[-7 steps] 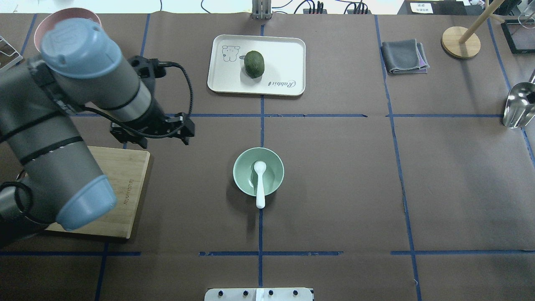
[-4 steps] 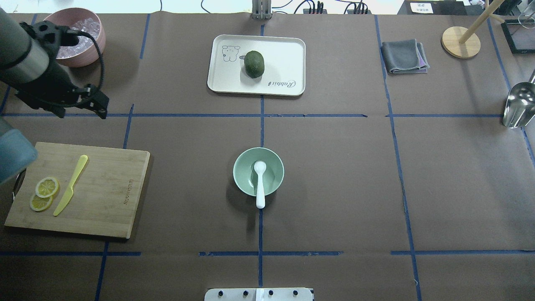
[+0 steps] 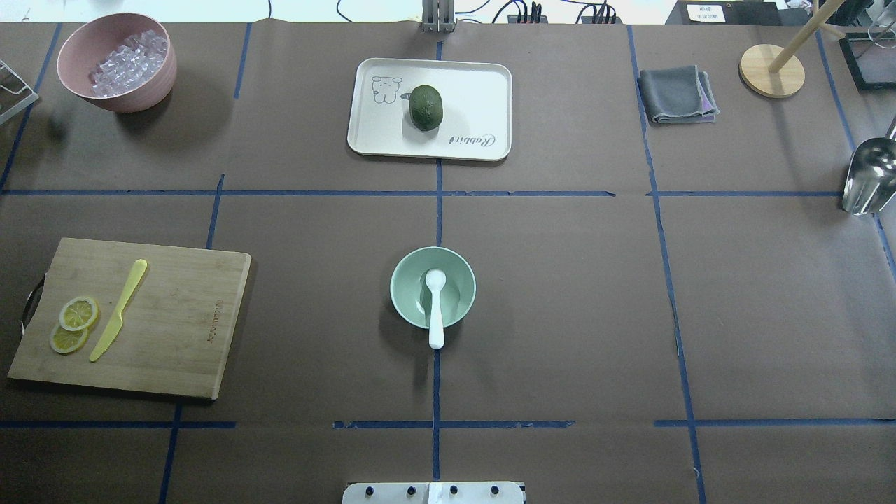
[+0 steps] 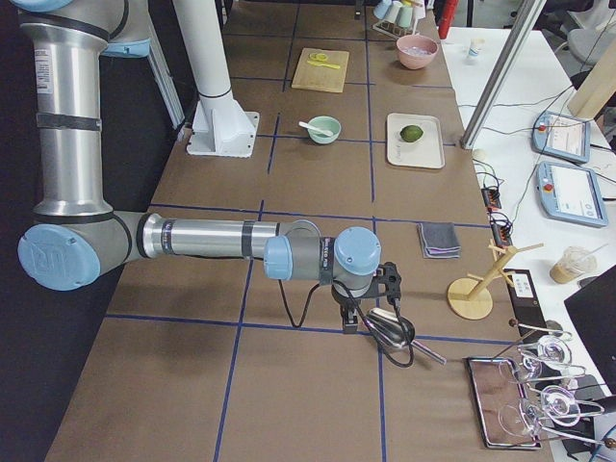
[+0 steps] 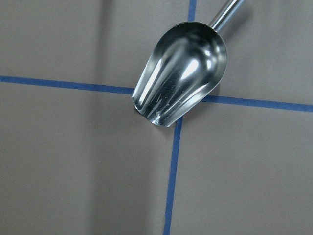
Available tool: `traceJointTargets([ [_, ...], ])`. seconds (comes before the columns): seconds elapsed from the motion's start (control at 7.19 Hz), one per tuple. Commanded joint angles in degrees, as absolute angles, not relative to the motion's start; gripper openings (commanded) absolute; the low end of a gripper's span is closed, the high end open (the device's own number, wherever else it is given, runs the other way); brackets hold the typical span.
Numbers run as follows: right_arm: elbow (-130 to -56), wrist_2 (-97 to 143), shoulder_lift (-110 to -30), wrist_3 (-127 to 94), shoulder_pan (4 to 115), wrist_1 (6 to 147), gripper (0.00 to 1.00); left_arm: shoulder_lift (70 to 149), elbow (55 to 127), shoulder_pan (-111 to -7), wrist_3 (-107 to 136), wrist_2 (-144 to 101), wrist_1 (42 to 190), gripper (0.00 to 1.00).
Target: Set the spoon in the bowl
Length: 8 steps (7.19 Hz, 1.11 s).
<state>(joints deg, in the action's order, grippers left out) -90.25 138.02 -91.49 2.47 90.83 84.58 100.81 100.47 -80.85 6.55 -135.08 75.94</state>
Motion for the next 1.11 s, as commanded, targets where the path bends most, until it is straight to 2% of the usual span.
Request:
traceJointTargets([
  [0.0,-91.3,138.0,-91.6,1.1,90.9,83.9,1.00,97.9,93.7,-89.2,-7.3,-135.5,75.9,1.00],
  [0.42,-92.5,138.3,-91.3,0.1,90.9,83.9,1.00,91.4,93.2,-93.3,-12.4,-135.9,76.2,1.00],
  [0.7,-92.5,138.5,-91.3,0.1,90.9,84.0,1.00,86.4,92.8,-93.3,-11.3,-136.3,84.3,1.00],
  [0.97,-92.5,138.5,-91.3,0.1,90.9,84.0,1.00,86.8,93.3,-93.1,-6.3,-136.1,84.6,1.00],
])
